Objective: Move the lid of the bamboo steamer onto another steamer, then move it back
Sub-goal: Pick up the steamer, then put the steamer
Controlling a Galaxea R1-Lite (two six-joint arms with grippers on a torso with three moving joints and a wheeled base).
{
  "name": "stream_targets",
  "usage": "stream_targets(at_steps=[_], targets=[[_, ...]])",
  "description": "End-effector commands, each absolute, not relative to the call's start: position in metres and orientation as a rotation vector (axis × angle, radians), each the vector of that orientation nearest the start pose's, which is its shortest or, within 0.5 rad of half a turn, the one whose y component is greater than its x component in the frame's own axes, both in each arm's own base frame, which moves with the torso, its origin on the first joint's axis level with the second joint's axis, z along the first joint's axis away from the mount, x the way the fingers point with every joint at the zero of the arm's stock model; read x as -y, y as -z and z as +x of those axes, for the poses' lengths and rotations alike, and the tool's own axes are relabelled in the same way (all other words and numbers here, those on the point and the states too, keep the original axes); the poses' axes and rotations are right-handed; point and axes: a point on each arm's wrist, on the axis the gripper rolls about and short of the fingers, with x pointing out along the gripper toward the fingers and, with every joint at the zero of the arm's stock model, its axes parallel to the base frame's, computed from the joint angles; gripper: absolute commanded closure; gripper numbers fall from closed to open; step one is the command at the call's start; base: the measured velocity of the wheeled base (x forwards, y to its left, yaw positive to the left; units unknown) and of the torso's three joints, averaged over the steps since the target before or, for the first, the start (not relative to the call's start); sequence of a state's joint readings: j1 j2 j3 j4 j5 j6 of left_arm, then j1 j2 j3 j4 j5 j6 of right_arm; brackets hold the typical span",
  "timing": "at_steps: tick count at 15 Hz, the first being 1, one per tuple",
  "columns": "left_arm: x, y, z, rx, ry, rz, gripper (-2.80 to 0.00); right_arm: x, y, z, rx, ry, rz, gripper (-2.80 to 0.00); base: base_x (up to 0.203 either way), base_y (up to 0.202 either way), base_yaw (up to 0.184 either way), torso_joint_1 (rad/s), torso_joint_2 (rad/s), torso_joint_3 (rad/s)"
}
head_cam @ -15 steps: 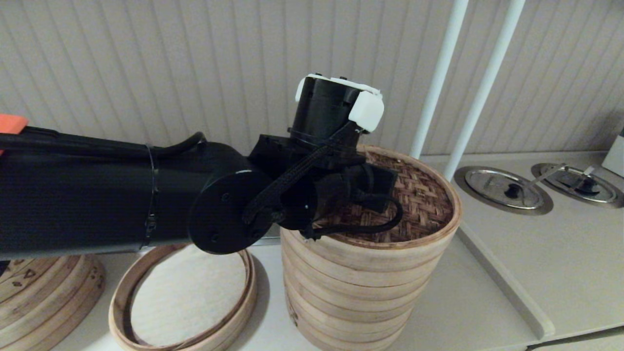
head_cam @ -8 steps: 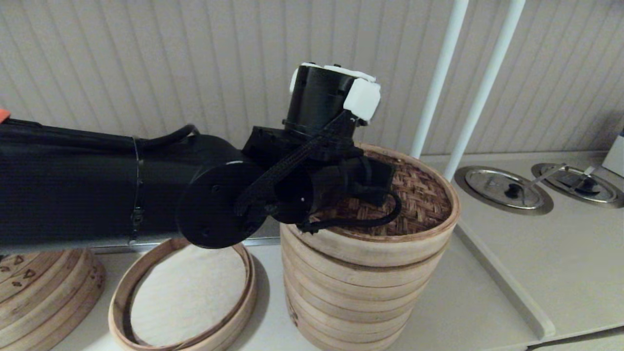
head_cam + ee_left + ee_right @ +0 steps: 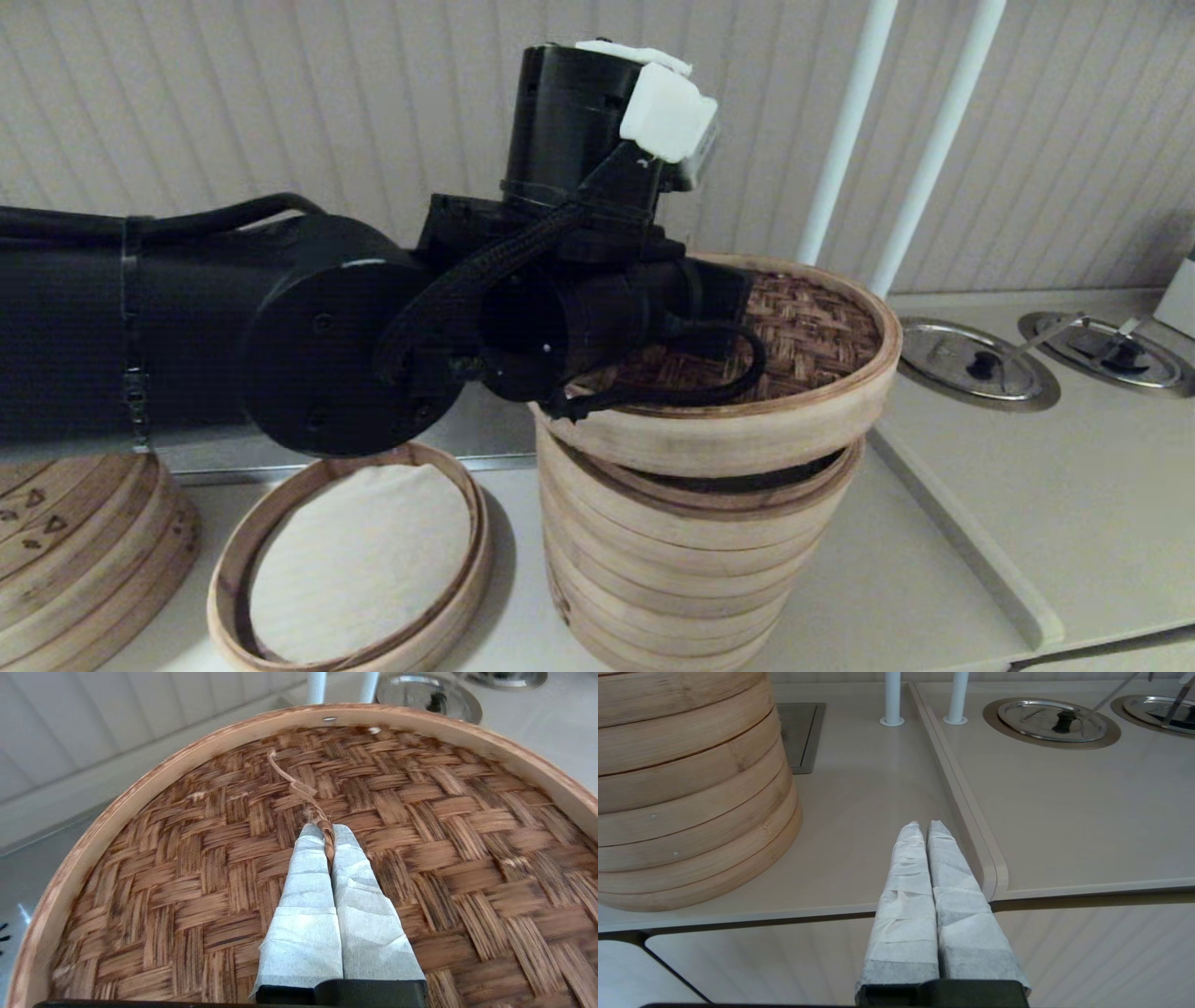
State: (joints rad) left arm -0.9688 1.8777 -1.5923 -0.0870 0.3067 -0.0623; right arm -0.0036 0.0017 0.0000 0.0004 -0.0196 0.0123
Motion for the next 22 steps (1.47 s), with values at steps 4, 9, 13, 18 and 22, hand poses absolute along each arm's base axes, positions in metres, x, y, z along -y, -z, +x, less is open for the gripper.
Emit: stream_targets(at_steps=[4, 9, 13, 18, 22], targets=[[0.284, -0.309, 0.216, -0.143, 0.611, 0.030, 0.00, 0.000, -0.075, -0.022, -0.004, 0.024, 0.012, 0.00, 0.000, 0.000, 0.000, 0.000, 0.00, 0.000], [0.235, -0.325, 0.211, -0.120, 0.533, 0.016, 0.00, 0.000, -0.075, -0.022, -0.004, 0.023, 0.012, 0.00, 0.000, 0.000, 0.000, 0.000, 0.00, 0.000], [0.170, -0.323, 0.209, -0.137, 0.387, 0.030, 0.00, 0.000, -0.075, -0.022, -0.004, 0.024, 0.012, 0.00, 0.000, 0.000, 0.000, 0.000, 0.00, 0.000], [0.099, -0.311, 0.188, -0.147, 0.245, 0.054, 0.00, 0.000, -0.075, -0.022, -0.004, 0.023, 0.012, 0.00, 0.000, 0.000, 0.000, 0.000, 0.00, 0.000], [0.061, -0.300, 0.167, -0.153, 0.184, 0.072, 0.00, 0.000, -0.075, -0.022, -0.004, 0.025, 0.012, 0.00, 0.000, 0.000, 0.000, 0.000, 0.00, 0.000]])
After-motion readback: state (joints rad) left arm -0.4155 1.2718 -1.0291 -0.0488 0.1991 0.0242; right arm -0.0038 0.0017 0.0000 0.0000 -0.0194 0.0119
